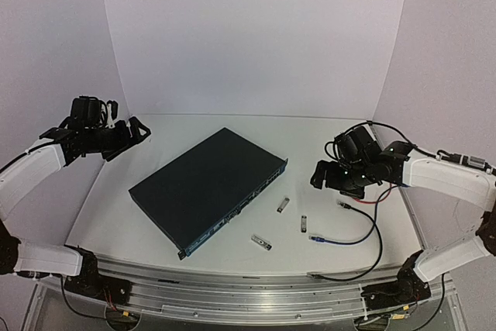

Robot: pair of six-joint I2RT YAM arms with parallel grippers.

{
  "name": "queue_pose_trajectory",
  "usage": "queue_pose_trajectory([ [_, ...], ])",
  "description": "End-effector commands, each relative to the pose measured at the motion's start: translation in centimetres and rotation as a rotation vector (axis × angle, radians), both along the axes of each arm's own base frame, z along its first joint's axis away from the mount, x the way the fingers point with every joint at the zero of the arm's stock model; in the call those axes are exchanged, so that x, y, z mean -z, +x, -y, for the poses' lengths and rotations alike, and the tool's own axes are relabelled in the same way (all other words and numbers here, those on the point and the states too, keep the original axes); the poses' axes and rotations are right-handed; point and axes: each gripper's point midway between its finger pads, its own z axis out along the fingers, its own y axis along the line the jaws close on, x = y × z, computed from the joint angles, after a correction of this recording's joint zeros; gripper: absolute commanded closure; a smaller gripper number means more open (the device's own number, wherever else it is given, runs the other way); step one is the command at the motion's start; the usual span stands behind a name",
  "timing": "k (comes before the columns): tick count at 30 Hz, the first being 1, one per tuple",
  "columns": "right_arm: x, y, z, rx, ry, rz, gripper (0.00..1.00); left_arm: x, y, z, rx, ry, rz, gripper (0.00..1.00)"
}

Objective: Insert the plug into the switch port

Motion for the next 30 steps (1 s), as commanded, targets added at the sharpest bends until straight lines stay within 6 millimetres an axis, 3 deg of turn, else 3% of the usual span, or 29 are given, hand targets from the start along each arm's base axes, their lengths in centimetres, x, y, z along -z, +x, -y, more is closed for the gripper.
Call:
queue_pose_trajectory([
  [1, -1.2, -0.1, -1.7, -0.07, 0.054, -0.006, 0.02, -2.1, 0.3, 0.4, 0.031, -0.002, 0.063, 0.0],
  [3, -1.1, -0.2, -2.6, -0.098, 0.063, -0.019, 0.02, -2.1, 0.3, 0.5, 0.032, -0.013, 0.064, 0.0],
  [5, -1.3, -0.1, -4.6, -0.169, 0.029, 0.006, 0.02, -2.2, 0.3, 0.7, 0.029, -0.048, 0.082, 0.0],
  [9, -0.6, -2.3, -11.6, -0.455, -0.087, 0.02, 0.02, -2.4, 0.3, 1.6, 0.059, -0.099, 0.098, 0.0],
  [12, 1.7, -5.1, -15.5, -0.667, -0.123, -0.04, 0.05, -1.7, 0.3, 1.8, 0.068, -0.093, 0.066, 0.0],
  [15, 4.8, -7.8, -17.5, -0.799, -0.19, -0.133, 0.06, -1.3, 0.5, 1.8, 0.075, -0.076, 0.048, 0.0],
  [20, 8.9, -8.9, -17.9, -0.85, -0.306, -0.189, 0.1, -1.2, 0.8, 2.5, 0.113, -0.088, 0.042, 0.0],
  [28, 11.3, -10.3, -16.2, -0.892, -0.396, -0.235, 0.27, 0.2, 1.0, 2.8, 0.133, -0.078, -0.001, 0.0],
  [30, 11.9, -10.7, -16.0, -0.911, -0.425, -0.241, 0.38, 0.4, 1.0, 2.8, 0.134, -0.078, -0.007, 0.0],
])
